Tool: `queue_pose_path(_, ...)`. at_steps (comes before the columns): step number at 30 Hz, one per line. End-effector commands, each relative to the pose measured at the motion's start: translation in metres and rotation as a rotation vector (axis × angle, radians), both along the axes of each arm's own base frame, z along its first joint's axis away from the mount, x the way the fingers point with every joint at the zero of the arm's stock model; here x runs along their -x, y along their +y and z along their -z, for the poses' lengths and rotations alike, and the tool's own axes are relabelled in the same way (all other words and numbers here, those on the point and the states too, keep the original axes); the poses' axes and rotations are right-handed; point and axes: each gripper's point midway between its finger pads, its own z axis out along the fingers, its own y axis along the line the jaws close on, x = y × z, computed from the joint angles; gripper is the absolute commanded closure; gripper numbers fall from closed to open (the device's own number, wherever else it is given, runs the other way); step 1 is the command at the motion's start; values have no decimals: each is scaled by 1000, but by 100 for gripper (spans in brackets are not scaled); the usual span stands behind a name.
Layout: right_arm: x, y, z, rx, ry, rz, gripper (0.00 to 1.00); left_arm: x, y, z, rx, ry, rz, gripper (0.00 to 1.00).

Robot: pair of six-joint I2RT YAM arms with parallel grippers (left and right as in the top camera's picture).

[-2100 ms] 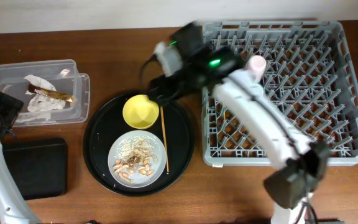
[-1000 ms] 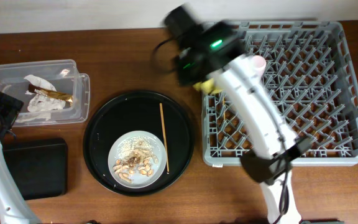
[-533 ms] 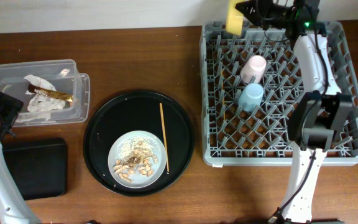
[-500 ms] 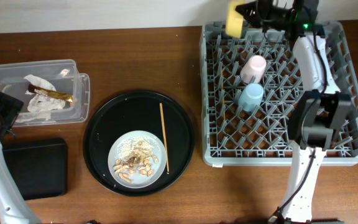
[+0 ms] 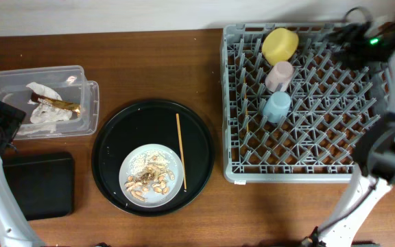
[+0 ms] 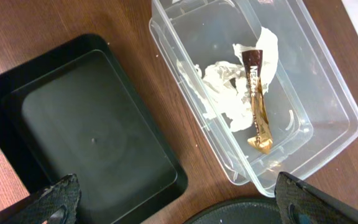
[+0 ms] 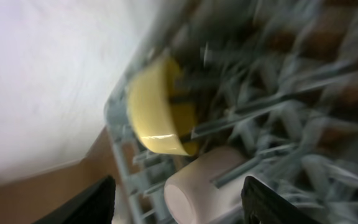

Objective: Sort waste into correct bins and load items into the dishwasher rack
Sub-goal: 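Place the yellow bowl upside down in the rack's back row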

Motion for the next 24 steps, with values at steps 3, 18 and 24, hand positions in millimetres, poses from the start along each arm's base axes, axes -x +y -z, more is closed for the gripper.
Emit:
queue_pose_path(3,30,9,-134,520,-234,-3,69,1,1,-2,-6,-3,-13,1)
queue_pose_path(18,-48,61,57,949,120,-22,96,1,1,-2,-6,-3,-13,1)
queue_pose_path(24,4,62,-90,983,-31,75,75,1,1,-2,-6,-3,-13,1)
